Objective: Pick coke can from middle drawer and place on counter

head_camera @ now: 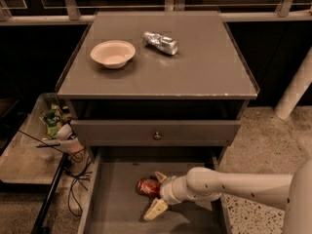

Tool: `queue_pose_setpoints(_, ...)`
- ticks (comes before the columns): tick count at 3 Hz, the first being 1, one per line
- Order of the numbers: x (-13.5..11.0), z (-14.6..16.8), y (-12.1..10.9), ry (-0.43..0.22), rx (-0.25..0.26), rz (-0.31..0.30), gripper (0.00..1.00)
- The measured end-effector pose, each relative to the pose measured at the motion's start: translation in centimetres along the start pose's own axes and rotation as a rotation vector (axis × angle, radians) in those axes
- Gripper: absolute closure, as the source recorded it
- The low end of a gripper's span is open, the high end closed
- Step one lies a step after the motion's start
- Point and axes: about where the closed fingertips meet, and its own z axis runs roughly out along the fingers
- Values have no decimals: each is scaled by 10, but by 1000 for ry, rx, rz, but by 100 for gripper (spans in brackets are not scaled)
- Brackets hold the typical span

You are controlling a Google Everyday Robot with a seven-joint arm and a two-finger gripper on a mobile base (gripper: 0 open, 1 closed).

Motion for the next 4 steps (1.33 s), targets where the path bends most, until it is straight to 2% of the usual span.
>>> queue_pose_setpoints(2, 0, 0, 0, 0, 0, 0, 41)
queue_pose_setpoints(4, 0, 0, 0, 0, -1, 0, 88)
